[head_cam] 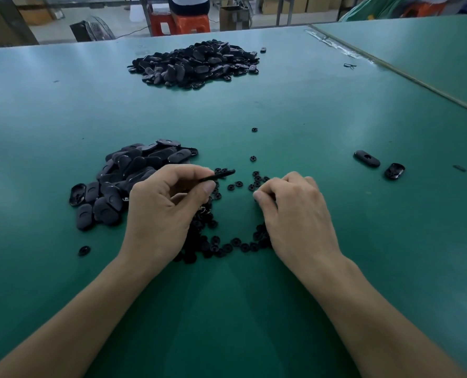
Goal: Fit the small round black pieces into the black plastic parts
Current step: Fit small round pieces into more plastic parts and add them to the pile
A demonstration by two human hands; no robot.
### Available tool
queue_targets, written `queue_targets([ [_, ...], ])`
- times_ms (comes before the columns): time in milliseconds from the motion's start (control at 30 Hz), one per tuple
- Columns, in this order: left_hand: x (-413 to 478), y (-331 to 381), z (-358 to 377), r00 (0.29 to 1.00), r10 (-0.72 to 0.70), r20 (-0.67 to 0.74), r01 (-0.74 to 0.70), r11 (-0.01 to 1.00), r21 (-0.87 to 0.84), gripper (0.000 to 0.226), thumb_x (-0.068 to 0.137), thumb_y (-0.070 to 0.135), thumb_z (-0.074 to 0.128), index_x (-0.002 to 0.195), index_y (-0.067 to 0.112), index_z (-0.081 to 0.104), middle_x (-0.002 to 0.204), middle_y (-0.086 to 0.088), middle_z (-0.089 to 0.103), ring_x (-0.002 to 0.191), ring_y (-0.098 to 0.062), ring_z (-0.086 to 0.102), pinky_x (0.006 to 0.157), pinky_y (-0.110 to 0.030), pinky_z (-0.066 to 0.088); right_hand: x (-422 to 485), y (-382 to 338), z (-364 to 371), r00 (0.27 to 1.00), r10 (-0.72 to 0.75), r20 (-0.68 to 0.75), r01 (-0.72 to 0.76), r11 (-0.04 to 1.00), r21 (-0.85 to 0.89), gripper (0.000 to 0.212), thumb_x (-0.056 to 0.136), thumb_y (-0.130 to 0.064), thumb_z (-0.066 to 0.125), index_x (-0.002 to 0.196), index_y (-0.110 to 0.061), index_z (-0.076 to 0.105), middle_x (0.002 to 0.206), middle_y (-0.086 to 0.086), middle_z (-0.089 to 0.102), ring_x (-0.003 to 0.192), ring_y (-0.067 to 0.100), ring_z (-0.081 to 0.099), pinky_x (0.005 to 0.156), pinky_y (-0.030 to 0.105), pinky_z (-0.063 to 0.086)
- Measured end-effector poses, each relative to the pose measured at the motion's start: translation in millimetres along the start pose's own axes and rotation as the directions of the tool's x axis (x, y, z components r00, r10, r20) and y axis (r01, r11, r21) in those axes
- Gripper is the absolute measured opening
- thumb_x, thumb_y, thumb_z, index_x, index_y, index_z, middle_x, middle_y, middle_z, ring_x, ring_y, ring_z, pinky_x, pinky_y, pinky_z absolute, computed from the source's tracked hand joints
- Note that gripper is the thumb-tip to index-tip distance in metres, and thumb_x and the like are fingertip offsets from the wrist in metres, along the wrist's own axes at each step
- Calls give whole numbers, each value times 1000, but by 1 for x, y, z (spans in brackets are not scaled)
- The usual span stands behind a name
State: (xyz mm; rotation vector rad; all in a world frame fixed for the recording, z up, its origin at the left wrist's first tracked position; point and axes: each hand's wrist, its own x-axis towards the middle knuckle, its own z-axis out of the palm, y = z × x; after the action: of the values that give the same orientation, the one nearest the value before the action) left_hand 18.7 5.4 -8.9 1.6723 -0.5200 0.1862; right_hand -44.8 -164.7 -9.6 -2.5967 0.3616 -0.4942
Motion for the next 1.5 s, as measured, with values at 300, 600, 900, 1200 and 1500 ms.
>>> queue_targets([
  [300, -3, 4, 3, 999, -32, 29, 35, 996, -85, 13, 86, 15, 69, 97, 21, 71, 83, 0, 76, 77, -18, 74, 74, -22, 58, -1, -6, -2, 996, 41, -78, -9, 929, 370, 16, 103, -21, 51, 89, -28, 55, 77, -12, 65, 73, 6, 62, 62, 23, 48],
  [600, -4, 4, 3, 999, -42, 23, 43, 997, -58, 26, 88, -2, 70, 100, 22, 72, 84, 6, 77, 77, -12, 75, 73, -18, 57, 0, -4, -3, 1000, 27, -16, -12, 797, 604, 16, 92, -13, 69, 93, -29, 70, 81, -16, 72, 78, -3, 68, 70, 7, 47],
  [900, -5, 4, 3, 998, -61, 25, 62, 997, -55, 29, 85, -3, 73, 96, 23, 74, 83, 4, 78, 75, -15, 76, 73, -22, 59, 1, -9, -5, 999, 13, -37, 18, 681, 732, 12, 85, -16, 77, 82, -28, 76, 76, -9, 72, 70, 3, 63, 67, 18, 48],
  [1200, -6, 5, 4, 993, -59, 101, 66, 995, -71, 29, 82, -6, 75, 95, 21, 74, 83, 2, 78, 73, -12, 75, 71, -18, 57, -4, -14, 2, 1000, -11, -1, 8, 670, 743, 14, 84, -10, 75, 82, -24, 74, 74, -10, 74, 69, 6, 70, 67, 21, 55],
  [1500, -6, 7, 3, 989, -14, 150, 24, 998, -62, 30, 82, -7, 74, 95, 19, 74, 87, 0, 78, 76, -13, 74, 73, -21, 58, -5, -16, 0, 999, -31, 24, 4, 700, 714, 16, 84, -9, 76, 79, -24, 72, 74, -10, 73, 69, 5, 69, 69, 23, 56],
])
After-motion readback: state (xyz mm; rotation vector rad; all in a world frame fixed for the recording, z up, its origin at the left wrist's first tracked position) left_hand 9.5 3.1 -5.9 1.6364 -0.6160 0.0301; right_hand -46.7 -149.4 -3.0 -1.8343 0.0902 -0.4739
